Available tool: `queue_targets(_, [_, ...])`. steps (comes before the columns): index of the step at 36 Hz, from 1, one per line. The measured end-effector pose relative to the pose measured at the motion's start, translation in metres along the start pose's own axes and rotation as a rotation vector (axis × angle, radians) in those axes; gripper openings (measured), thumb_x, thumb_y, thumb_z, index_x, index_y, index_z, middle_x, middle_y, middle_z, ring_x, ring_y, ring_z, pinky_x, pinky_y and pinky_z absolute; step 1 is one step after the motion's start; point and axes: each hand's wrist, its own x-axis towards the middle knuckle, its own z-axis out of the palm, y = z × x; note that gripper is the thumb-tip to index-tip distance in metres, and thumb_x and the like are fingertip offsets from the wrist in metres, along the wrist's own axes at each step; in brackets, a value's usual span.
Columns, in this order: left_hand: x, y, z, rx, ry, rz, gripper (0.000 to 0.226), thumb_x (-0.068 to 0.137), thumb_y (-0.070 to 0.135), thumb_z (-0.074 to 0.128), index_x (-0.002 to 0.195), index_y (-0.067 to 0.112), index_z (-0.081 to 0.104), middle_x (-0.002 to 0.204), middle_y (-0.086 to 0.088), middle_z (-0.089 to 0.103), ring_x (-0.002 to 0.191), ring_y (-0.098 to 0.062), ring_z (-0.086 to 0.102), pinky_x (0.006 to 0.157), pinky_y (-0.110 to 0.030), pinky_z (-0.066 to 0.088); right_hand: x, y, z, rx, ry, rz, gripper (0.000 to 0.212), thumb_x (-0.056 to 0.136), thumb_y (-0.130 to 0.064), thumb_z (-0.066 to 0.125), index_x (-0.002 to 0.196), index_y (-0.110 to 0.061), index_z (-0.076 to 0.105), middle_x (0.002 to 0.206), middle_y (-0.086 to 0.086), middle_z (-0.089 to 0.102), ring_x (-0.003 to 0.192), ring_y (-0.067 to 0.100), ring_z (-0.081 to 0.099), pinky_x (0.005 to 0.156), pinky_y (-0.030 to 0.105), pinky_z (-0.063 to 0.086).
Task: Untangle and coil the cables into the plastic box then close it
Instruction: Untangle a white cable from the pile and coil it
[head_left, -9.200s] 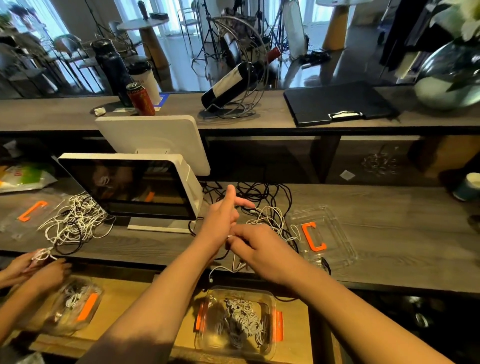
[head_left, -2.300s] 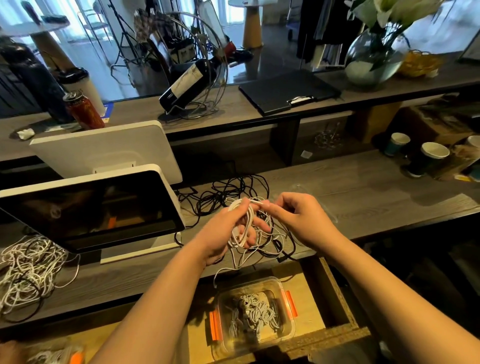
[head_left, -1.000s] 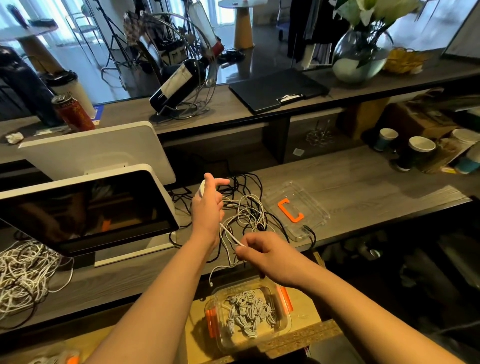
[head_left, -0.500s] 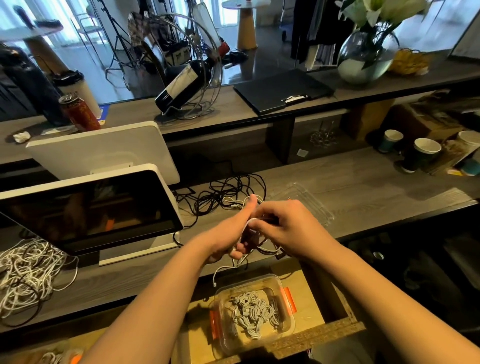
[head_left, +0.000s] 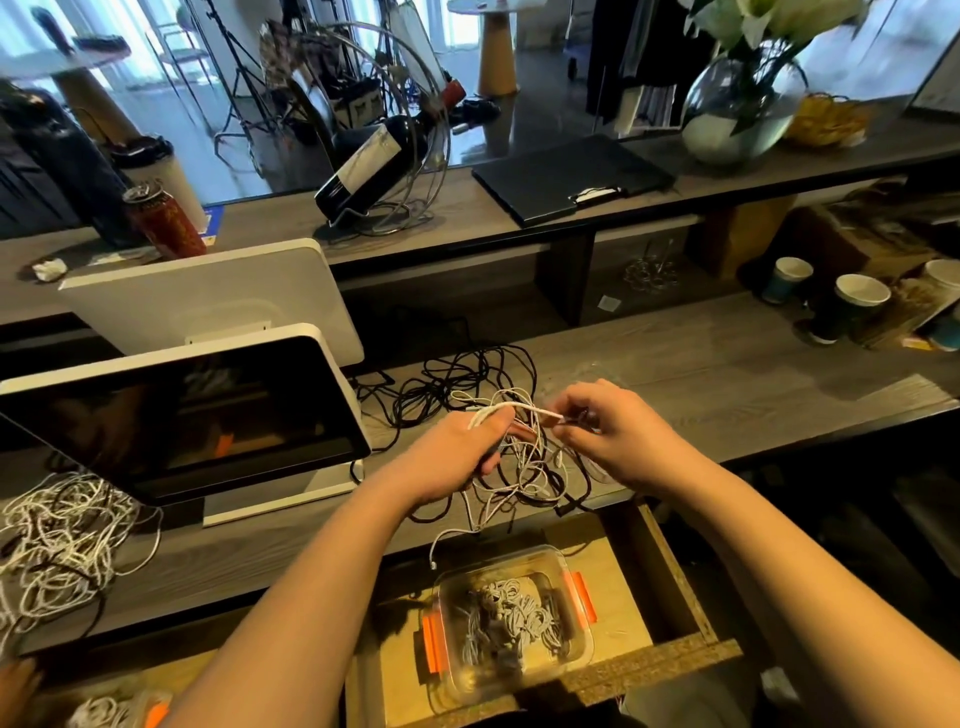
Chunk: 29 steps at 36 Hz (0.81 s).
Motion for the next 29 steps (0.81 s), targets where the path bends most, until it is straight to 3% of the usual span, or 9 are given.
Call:
queue_targets(4, [0.000, -0.003, 0.003, -0.130, 0.109, 0.051, 0.035, 0.106, 0.046, 0.032, 0.119, 0.038, 0.064, 0.065, 0.009, 0.054, 0.053, -0.005, 0.041, 0.050, -0.022, 0.035, 0.002, 0.002, 0.002, 0.083, 0.016, 0.010, 0.017, 0.093, -0.010, 0.063, 0.104, -0.021, 0.069, 0.103, -0.007, 0.061, 0.098, 0.004, 0.058, 0.084, 0.020, 0.047])
queue_targets(10, [-0.003, 0.000, 0.012, -0.585, 0.100, 0.132, 0.044, 0.097, 0.052, 0.039, 0.131, 0.038, 0.062, 0.079, 0.002, 0.059, 0.059, -0.008, 0.044, 0.052, -0.023, 0.035, 0.000, 0.002, 0.002, 0.366, -0.038, 0.061, 0.023, 0.099, -0.007, 0.053, 0.116, -0.016, 0.066, 0.101, 0.002, 0.071, 0.088, 0.010, 0.071, 0.081, 0.030, 0.060])
queue_targets(15, [-0.007, 0.011, 0.006, -0.974, 0.011, 0.177, 0.049, 0.099, 0.050, 0.038, 0.118, 0.020, 0.072, 0.084, -0.002, 0.056, 0.064, -0.010, 0.043, 0.049, -0.021, 0.033, -0.002, 0.008, 0.002, 0.618, -0.010, 0.074, 0.025, 0.103, -0.006, 0.044, 0.116, -0.011, 0.065, 0.092, 0.004, 0.070, 0.063, 0.016, 0.061, 0.058, 0.023, 0.051])
queue_targets(21, [-0.009, 0.018, -0.002, -1.067, -0.043, 0.195, 0.050, 0.102, 0.049, 0.036, 0.096, 0.013, 0.070, 0.084, -0.005, 0.055, 0.063, -0.012, 0.044, 0.050, -0.022, 0.032, 0.004, 0.022, 0.003, 0.649, 0.063, 0.201, 0.018, 0.102, -0.006, 0.045, 0.108, -0.017, 0.058, 0.078, 0.006, 0.065, 0.047, 0.009, 0.041, 0.041, 0.020, 0.031])
queue_targets(23, [-0.009, 0.020, -0.001, -1.079, -0.071, 0.181, 0.051, 0.102, 0.049, 0.035, 0.093, 0.014, 0.070, 0.084, -0.005, 0.055, 0.064, -0.012, 0.044, 0.051, -0.022, 0.032, 0.004, 0.021, 0.005, 0.576, 0.040, 0.231, 0.017, 0.102, -0.008, 0.045, 0.108, -0.021, 0.054, 0.081, 0.007, 0.065, 0.046, 0.007, 0.043, 0.040, 0.020, 0.033])
queue_targets(25, [-0.009, 0.022, 0.001, -1.079, -0.093, 0.163, 0.051, 0.103, 0.049, 0.035, 0.094, 0.013, 0.071, 0.084, -0.006, 0.055, 0.064, -0.013, 0.045, 0.051, -0.022, 0.034, 0.004, 0.016, 0.009, 0.412, 0.032, 0.205, 0.017, 0.102, -0.010, 0.046, 0.107, -0.025, 0.055, 0.090, 0.003, 0.065, 0.058, 0.009, 0.055, 0.049, 0.024, 0.047])
queue_targets(26, [-0.009, 0.023, 0.003, -1.073, -0.098, 0.153, 0.052, 0.103, 0.050, 0.035, 0.095, 0.014, 0.071, 0.084, -0.006, 0.055, 0.065, -0.013, 0.046, 0.051, -0.022, 0.034, 0.004, 0.013, 0.011, 0.310, 0.029, 0.173, 0.018, 0.102, -0.010, 0.048, 0.106, -0.026, 0.056, 0.097, -0.001, 0.064, 0.073, 0.010, 0.061, 0.062, 0.026, 0.054])
queue_targets(29, [-0.008, 0.026, 0.006, -1.048, -0.094, 0.128, 0.053, 0.103, 0.050, 0.034, 0.097, 0.013, 0.071, 0.085, -0.006, 0.055, 0.067, -0.013, 0.046, 0.051, -0.022, 0.035, 0.001, 0.002, 0.017, 0.153, 0.008, 0.041, 0.024, 0.095, -0.008, 0.058, 0.110, -0.027, 0.061, 0.116, -0.008, 0.058, 0.109, 0.006, 0.055, 0.096, 0.024, 0.045])
